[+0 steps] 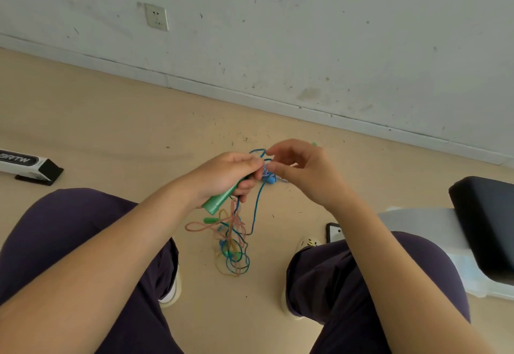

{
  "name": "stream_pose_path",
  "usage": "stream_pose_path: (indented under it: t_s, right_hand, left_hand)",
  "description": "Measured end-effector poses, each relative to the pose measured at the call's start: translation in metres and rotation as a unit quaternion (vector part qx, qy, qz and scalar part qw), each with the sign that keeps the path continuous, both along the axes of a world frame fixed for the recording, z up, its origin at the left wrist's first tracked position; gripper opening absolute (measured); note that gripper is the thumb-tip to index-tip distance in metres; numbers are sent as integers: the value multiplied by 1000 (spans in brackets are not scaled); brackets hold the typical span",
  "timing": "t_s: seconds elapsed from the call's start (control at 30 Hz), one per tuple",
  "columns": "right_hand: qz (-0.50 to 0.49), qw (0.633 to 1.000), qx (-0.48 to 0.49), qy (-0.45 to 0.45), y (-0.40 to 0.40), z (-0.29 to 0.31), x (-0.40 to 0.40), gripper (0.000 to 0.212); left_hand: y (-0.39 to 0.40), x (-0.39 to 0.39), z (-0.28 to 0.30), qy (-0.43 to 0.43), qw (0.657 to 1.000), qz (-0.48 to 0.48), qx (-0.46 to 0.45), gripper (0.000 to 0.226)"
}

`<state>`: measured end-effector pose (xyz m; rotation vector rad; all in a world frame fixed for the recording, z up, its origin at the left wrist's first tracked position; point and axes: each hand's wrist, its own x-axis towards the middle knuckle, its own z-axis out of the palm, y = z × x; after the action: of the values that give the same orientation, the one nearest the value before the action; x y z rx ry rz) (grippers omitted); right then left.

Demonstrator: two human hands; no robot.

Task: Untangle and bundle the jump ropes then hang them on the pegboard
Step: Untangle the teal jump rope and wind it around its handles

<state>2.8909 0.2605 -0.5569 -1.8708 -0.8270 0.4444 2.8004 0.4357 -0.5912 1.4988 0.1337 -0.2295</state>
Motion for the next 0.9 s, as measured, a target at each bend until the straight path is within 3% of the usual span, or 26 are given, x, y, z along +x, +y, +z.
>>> stream_pose_path:
  t_s: [0.37,0.47,0.63,0.77,0.9]
  right_hand:
    - [28,996,-68,-43,3,-3,-3,13]
    - [23,999,-32,-18,4,-5,-1,17]
    - [-77,990,114,32,-5,-1,12,15]
    - [-75,992,66,71,-8,1,15,3]
    - [-27,993,-1,116,-3,2,4,36]
  left_hand:
    - [2,-6,3,-16,999,-31,0,35]
    - [1,-6,3,-9,1000,-23,-12,33]
    - [9,-7,3,-1,994,-25,111,29]
    - [13,-8,3,-11,990,1,140,26]
    - [12,-11,7,-25,992,-1,128,26]
